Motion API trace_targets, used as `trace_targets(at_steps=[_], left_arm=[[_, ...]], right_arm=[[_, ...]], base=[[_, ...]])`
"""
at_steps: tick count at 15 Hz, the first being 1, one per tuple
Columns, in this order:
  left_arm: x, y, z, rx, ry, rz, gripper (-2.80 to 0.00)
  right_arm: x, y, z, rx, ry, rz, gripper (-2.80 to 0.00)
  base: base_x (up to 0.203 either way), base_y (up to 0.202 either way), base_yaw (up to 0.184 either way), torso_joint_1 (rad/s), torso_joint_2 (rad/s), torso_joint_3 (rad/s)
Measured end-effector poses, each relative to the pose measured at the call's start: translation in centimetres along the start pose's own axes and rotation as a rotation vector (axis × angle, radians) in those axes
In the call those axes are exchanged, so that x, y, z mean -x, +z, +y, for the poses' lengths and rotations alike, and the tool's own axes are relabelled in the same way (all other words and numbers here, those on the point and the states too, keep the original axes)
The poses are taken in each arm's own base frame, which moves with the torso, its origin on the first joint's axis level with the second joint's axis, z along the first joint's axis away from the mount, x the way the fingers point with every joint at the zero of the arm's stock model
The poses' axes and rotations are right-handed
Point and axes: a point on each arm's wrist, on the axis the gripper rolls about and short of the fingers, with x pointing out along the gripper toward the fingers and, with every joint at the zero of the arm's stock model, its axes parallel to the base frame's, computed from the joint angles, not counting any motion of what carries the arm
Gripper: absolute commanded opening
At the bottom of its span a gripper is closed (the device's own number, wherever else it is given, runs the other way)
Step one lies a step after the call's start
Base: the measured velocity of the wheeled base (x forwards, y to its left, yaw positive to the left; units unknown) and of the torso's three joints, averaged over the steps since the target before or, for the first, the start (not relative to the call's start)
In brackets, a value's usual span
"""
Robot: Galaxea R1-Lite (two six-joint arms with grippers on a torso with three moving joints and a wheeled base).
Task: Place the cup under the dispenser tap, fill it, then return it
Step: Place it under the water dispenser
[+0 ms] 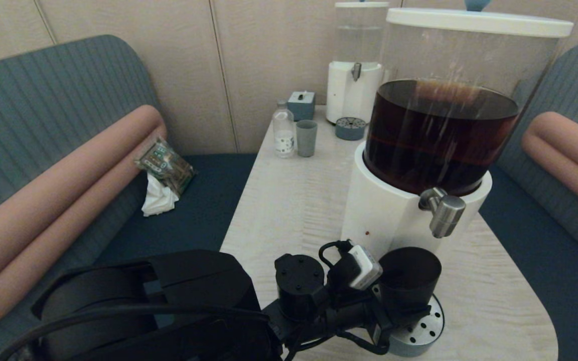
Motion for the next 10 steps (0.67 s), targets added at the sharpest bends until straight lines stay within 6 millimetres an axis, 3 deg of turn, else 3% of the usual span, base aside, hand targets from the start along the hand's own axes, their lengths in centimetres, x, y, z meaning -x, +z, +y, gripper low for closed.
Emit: trace_targets(at_steps=[2, 3, 10], left_arm=[[-0.02, -0.06, 0.01, 0.000, 0.000, 0.000, -2.80], [-0.01, -0.08, 0.01, 0.000, 0.000, 0.000, 0.00], [-0.08, 0.06, 0.04, 0.001, 0.019, -0.002, 0.00]], right_arm=[[0.00, 0.00, 0.00, 0.000, 0.000, 0.000, -2.80], [0.00, 0.00, 0.00, 0.000, 0.000, 0.000, -2.80], [0.00, 0.00, 0.00, 0.001, 0.000, 0.000, -2.80]], base=[[0.000, 0.000, 0.000, 0.000, 0.00, 0.000], [0.000, 0.000, 0.000, 0.000, 0.00, 0.000], [0.000, 0.000, 0.000, 0.000, 0.00, 0.000]])
